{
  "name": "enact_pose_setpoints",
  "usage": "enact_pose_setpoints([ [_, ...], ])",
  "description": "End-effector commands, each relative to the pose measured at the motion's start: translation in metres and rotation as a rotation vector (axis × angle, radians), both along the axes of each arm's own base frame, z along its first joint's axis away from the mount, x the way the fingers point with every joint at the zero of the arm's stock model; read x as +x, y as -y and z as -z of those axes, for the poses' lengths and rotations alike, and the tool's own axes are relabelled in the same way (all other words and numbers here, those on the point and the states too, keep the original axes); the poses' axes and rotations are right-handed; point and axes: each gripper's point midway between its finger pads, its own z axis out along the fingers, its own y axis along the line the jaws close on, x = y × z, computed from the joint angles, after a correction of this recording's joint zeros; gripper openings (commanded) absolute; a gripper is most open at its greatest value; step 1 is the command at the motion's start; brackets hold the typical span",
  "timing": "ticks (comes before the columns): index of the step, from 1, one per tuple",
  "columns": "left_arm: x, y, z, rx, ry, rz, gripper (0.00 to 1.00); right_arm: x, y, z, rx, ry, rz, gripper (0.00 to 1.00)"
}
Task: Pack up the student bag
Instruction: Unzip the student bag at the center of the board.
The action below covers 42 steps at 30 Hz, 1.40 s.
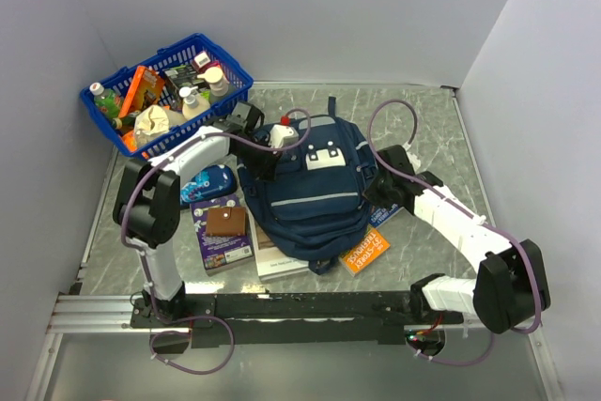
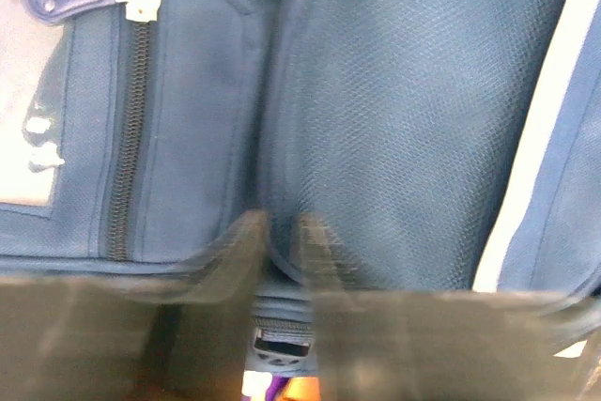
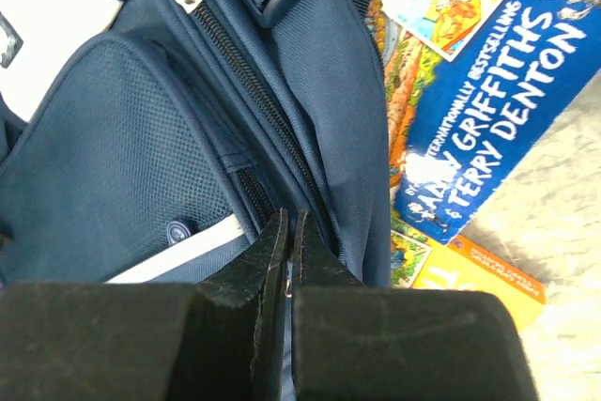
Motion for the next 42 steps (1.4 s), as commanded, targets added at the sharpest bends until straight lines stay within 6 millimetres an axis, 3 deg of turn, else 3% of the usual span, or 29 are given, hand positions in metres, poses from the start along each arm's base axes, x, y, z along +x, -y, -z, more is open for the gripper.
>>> enact_pose_setpoints([
  [1, -0.019, 0.012, -0.005, -0.073, -0.113, 0.046, 0.01, 0.007, 0.005, -0.014, -0.028, 0.008, 0.005, 0.0],
  [5, -0.029, 0.022, -0.026, -0.154, -0.173, -0.014, 0.01, 0.003, 0.005, -0.019, -0.014, -0.012, 0.025, 0.0],
  [7, -0.022, 0.028, -0.044, -0.216, -0.122, -0.057, 0.01, -0.005, 0.005, -0.019, 0.0, -0.027, 0.037, 0.0],
  [13, -0.046, 0.043, -0.057, -0.282, -0.146, -0.111, 0.01, -0.02, -0.001, -0.015, 0.07, -0.048, 0.09, 0.0],
  [15, -0.059, 0.048, -0.052, -0.261, -0.131, -0.093, 0.01, -0.018, -0.005, -0.015, 0.1, -0.057, 0.117, 0.0],
  [19, -0.076, 0.053, -0.057, -0.265, -0.134, -0.095, 0.01, -0.002, -0.017, -0.028, 0.179, -0.025, 0.167, 0.0],
  [22, -0.081, 0.052, -0.052, -0.244, -0.115, -0.089, 0.01, 0.022, -0.017, -0.059, 0.174, 0.047, 0.191, 0.0],
  [24, -0.082, 0.051, -0.05, -0.242, -0.107, -0.088, 0.01, 0.032, -0.017, -0.065, 0.161, 0.057, 0.194, 0.0],
  [25, -0.082, 0.052, -0.052, -0.246, -0.1, -0.088, 0.01, 0.04, -0.019, -0.078, 0.164, 0.08, 0.195, 0.0],
  [29, -0.073, 0.057, -0.063, -0.283, -0.077, -0.108, 0.01, 0.049, -0.023, -0.081, 0.173, 0.069, 0.212, 0.0],
  [33, -0.067, 0.066, -0.067, -0.316, -0.096, -0.148, 0.01, 0.021, -0.042, -0.071, 0.192, 0.042, 0.164, 0.0],
  [37, -0.064, 0.076, -0.069, -0.346, -0.122, -0.161, 0.01, -0.011, -0.06, -0.044, 0.213, -0.049, 0.139, 0.0],
  [40, -0.071, 0.086, -0.079, -0.377, -0.144, -0.141, 0.01, -0.019, -0.07, -0.039, 0.22, -0.067, 0.121, 0.0],
  [42, -0.079, 0.094, -0.091, -0.4, -0.157, -0.112, 0.01, -0.021, -0.062, -0.034, 0.169, -0.089, 0.14, 0.0],
])
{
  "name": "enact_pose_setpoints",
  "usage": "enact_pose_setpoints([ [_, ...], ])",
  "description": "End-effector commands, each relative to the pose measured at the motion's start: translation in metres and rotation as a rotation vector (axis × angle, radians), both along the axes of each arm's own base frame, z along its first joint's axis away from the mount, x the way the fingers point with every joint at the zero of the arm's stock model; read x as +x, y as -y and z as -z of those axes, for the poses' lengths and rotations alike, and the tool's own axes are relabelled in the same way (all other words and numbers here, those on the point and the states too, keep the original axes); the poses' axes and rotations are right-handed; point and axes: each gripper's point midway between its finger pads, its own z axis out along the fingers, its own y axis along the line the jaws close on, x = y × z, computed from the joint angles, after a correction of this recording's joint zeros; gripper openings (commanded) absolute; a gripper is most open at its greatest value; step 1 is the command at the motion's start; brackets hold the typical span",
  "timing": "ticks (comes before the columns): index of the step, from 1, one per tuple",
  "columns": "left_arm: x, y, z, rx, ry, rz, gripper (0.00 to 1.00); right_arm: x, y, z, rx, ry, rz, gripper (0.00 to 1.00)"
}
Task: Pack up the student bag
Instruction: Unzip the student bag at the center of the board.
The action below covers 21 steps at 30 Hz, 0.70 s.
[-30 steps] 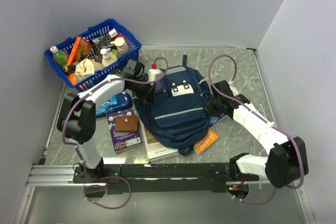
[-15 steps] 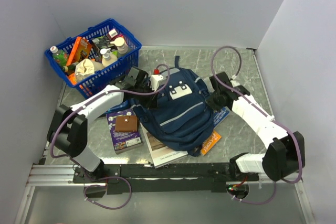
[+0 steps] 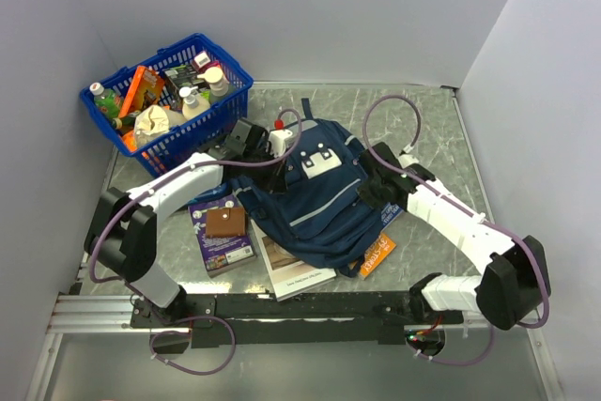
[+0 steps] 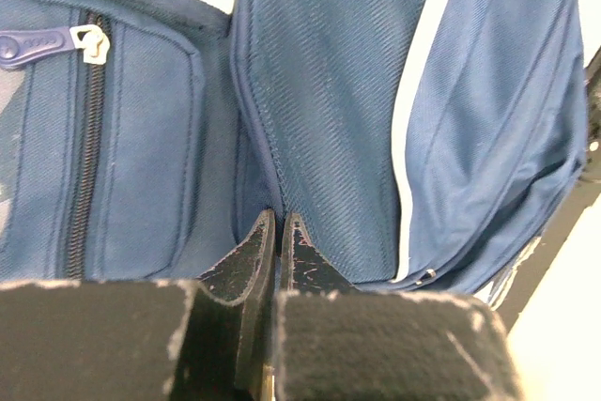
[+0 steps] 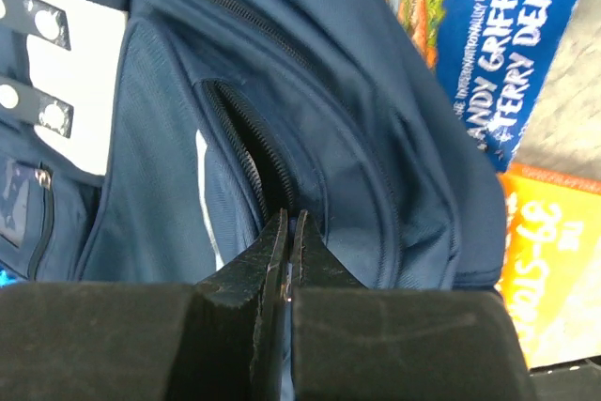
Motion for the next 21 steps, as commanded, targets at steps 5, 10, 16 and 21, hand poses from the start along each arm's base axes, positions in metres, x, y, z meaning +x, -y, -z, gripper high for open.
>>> enact_pose_setpoints([
  [5, -0.026, 0.069, -0.08, -0.287, 0.001, 0.155, 0.01, -0.003, -0.048, -0.017, 0.201, 0.013, -0.071, 0.0],
  [10, -0.017, 0.075, -0.088, -0.301, 0.014, 0.141, 0.01, -0.025, -0.091, -0.009, 0.188, -0.073, -0.186, 0.0],
  [16, -0.02, 0.078, -0.086, -0.296, 0.012, 0.15, 0.01, -0.055, -0.131, -0.008, 0.154, -0.146, -0.337, 0.0],
  [21, -0.022, 0.076, -0.066, -0.262, 0.007, 0.142, 0.01, -0.058, -0.138, -0.01, 0.214, -0.1, -0.352, 0.0],
])
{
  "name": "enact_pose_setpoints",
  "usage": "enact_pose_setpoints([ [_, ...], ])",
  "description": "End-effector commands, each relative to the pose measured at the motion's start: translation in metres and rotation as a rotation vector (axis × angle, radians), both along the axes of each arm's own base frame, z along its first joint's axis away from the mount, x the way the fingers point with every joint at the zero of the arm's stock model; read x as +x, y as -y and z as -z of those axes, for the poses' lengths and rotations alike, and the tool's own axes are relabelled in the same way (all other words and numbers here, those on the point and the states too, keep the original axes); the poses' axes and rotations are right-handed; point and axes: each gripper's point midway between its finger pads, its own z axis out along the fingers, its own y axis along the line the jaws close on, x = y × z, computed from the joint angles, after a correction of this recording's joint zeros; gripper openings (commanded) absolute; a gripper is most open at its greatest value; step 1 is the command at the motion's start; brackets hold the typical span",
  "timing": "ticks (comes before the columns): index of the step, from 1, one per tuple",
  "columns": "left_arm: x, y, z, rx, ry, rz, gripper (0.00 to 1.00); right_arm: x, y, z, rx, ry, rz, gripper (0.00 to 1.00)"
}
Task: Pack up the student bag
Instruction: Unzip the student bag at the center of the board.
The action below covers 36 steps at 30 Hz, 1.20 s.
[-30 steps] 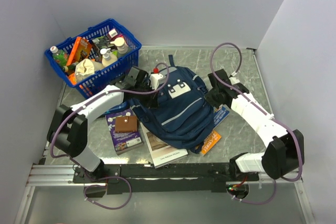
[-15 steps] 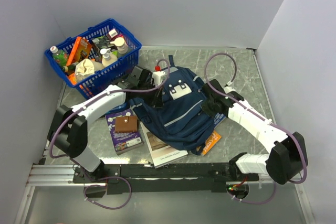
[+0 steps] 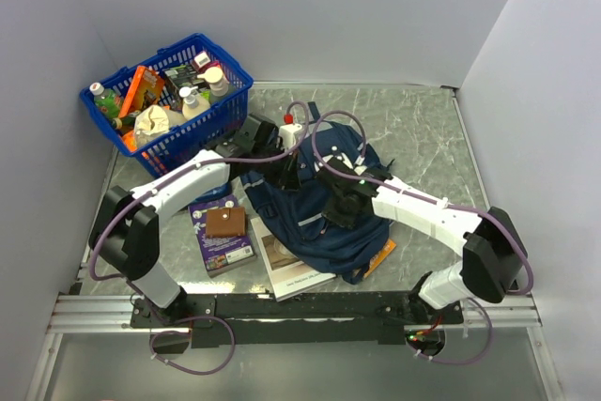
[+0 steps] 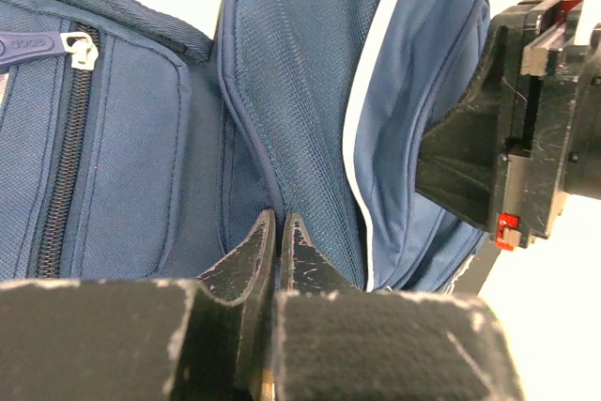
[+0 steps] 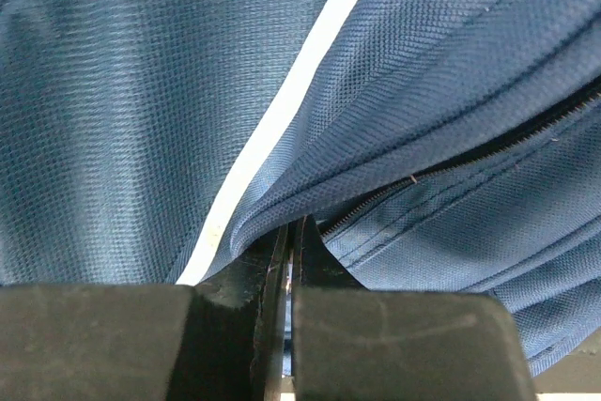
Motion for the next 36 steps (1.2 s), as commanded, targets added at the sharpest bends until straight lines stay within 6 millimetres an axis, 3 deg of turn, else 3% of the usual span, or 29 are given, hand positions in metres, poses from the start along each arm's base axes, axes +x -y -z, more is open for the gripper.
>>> enact_pose_setpoints([
  [1, -0.014, 0.04, -0.036, -0.173, 0.06, 0.132, 0.01, 0.0, -0.055, -0.04, 0.248, 0.053, -0.051, 0.0],
  [5, -0.009, 0.036, -0.027, -0.134, 0.095, 0.127, 0.04, 0.008, -0.065, -0.052, 0.277, 0.119, -0.1, 0.0],
  [7, -0.007, 0.03, -0.025, -0.1, 0.128, 0.133, 0.24, 0.009, -0.062, -0.053, 0.267, 0.136, -0.099, 0.0],
  [8, -0.007, 0.028, -0.025, -0.088, 0.139, 0.137, 0.5, 0.009, -0.058, -0.057, 0.271, 0.152, -0.095, 0.0],
  [13, -0.008, 0.013, -0.037, -0.048, 0.189, 0.15, 0.7, 0.01, -0.048, -0.061, 0.265, 0.242, -0.138, 0.0],
  [14, -0.009, 0.012, -0.038, -0.047, 0.183, 0.149, 0.71, 0.012, -0.048, -0.064, 0.259, 0.275, -0.158, 0.07],
  [17, -0.009, 0.008, -0.039, -0.034, 0.185, 0.168, 0.71, 0.012, -0.046, -0.065, 0.215, 0.335, -0.235, 0.14],
  [22, 0.0, 0.011, -0.052, -0.034, 0.196, 0.143, 0.72, 0.006, -0.056, -0.072, 0.173, 0.449, -0.38, 0.19],
  [26, 0.017, 0.026, -0.064, -0.059, 0.211, 0.086, 0.71, -0.002, -0.057, -0.073, 0.147, 0.493, -0.416, 0.48],
  [27, 0.017, 0.034, -0.055, -0.035, 0.198, 0.092, 0.71, -0.005, -0.055, -0.069, 0.148, 0.493, -0.421, 0.5],
  [31, 0.02, 0.057, -0.052, -0.046, 0.192, 0.1, 0.7, -0.013, -0.049, -0.076, 0.184, 0.483, -0.383, 0.52],
  [36, 0.015, 0.071, -0.035, -0.038, 0.161, 0.116, 0.69, -0.024, -0.044, -0.084, 0.205, 0.509, -0.415, 0.46],
])
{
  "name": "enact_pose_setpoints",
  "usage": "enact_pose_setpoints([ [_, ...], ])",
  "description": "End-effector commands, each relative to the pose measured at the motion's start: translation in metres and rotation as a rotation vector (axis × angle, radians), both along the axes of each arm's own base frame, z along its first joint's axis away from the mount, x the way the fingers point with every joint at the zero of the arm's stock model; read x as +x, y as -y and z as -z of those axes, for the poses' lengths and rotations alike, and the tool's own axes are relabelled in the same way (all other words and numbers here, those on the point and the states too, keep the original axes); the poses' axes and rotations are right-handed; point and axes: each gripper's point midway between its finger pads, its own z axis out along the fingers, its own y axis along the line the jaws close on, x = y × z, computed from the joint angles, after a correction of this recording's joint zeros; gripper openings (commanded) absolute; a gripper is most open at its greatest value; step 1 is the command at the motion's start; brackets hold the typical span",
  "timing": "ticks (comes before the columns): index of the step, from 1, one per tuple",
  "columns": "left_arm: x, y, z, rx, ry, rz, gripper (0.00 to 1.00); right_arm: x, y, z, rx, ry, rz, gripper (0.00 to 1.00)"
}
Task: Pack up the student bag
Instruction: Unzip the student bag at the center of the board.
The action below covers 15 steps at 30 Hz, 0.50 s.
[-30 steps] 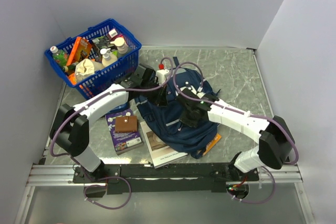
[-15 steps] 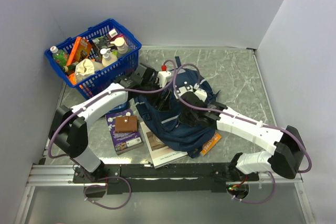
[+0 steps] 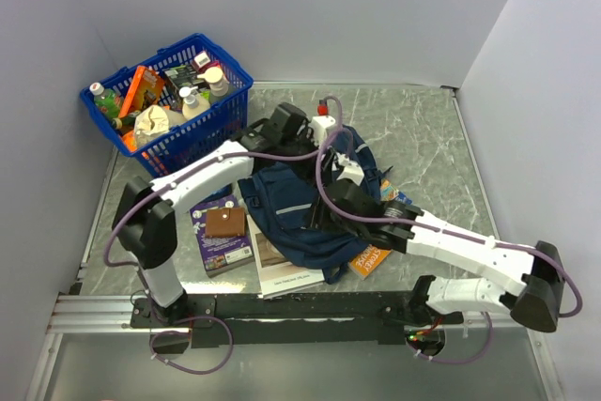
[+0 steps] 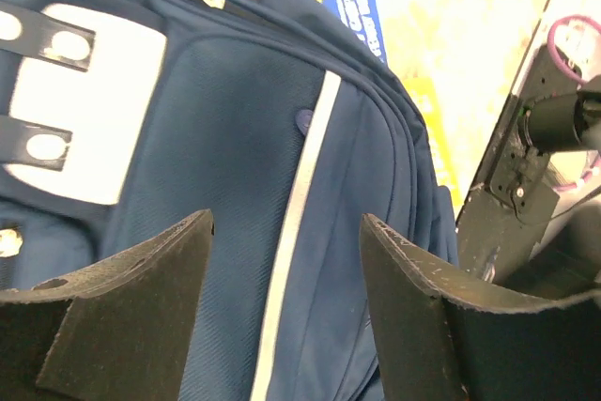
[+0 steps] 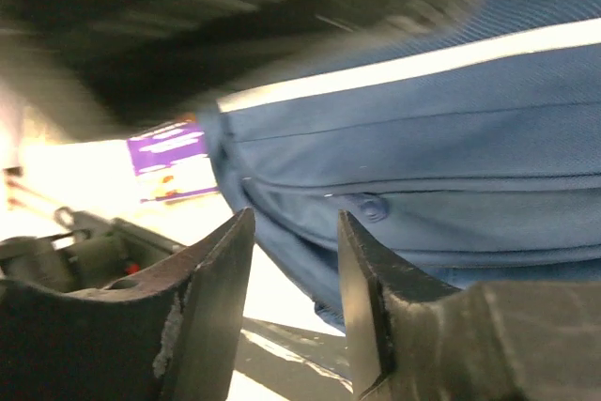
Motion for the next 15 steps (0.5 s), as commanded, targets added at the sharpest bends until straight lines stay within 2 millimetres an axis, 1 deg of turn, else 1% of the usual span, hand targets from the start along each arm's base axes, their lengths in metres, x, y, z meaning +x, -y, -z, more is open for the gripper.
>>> enact_pose_setpoints([
  [1, -0.002, 0.015, 0.004, -0.023, -0.027, 0.006, 0.69, -0.005, 0.008, -0.013, 0.035, 0.047, 0.004, 0.42],
  [3, -0.008, 0.017, 0.007, -0.018, -0.035, 0.021, 0.68, -0.003, 0.02, -0.01, 0.007, 0.064, 0.028, 0.36],
  [4, -0.012, 0.018, 0.008, -0.021, -0.041, 0.034, 0.67, -0.004, 0.025, -0.014, 0.014, 0.08, 0.035, 0.3],
  [5, -0.018, 0.02, 0.007, -0.025, -0.043, 0.052, 0.68, -0.003, 0.032, -0.012, 0.0, 0.083, 0.05, 0.28],
  [6, -0.023, 0.019, 0.01, -0.021, -0.047, 0.067, 0.68, -0.001, 0.041, -0.009, -0.015, 0.088, 0.075, 0.26],
  [7, -0.028, 0.019, 0.01, -0.02, -0.05, 0.084, 0.68, -0.002, 0.048, -0.014, -0.003, 0.102, 0.091, 0.25],
  [8, -0.038, 0.021, 0.005, -0.034, -0.057, 0.114, 0.69, -0.003, 0.055, -0.008, -0.019, 0.102, 0.103, 0.25],
  [9, -0.044, 0.019, 0.008, -0.032, -0.063, 0.14, 0.7, -0.002, 0.063, -0.009, -0.021, 0.113, 0.133, 0.25],
  [10, -0.051, 0.018, 0.007, -0.038, -0.062, 0.161, 0.71, -0.003, 0.07, -0.014, 0.001, 0.128, 0.153, 0.27],
  [11, -0.06, 0.018, 0.001, -0.052, -0.054, 0.193, 0.73, -0.004, 0.076, -0.008, -0.004, 0.128, 0.165, 0.29],
  [12, -0.066, 0.016, 0.004, -0.044, -0.038, 0.219, 0.74, -0.003, 0.081, -0.008, 0.009, 0.136, 0.181, 0.31],
  [13, -0.071, 0.016, 0.004, -0.043, -0.028, 0.235, 0.76, -0.004, 0.085, -0.013, 0.036, 0.153, 0.19, 0.38],
  [14, -0.077, 0.017, 0.002, -0.039, 0.013, 0.266, 0.78, -0.003, 0.089, -0.01, 0.032, 0.156, 0.201, 0.41],
  [15, -0.082, 0.017, 0.006, -0.031, 0.033, 0.286, 0.8, -0.002, 0.093, -0.011, 0.036, 0.155, 0.218, 0.45],
])
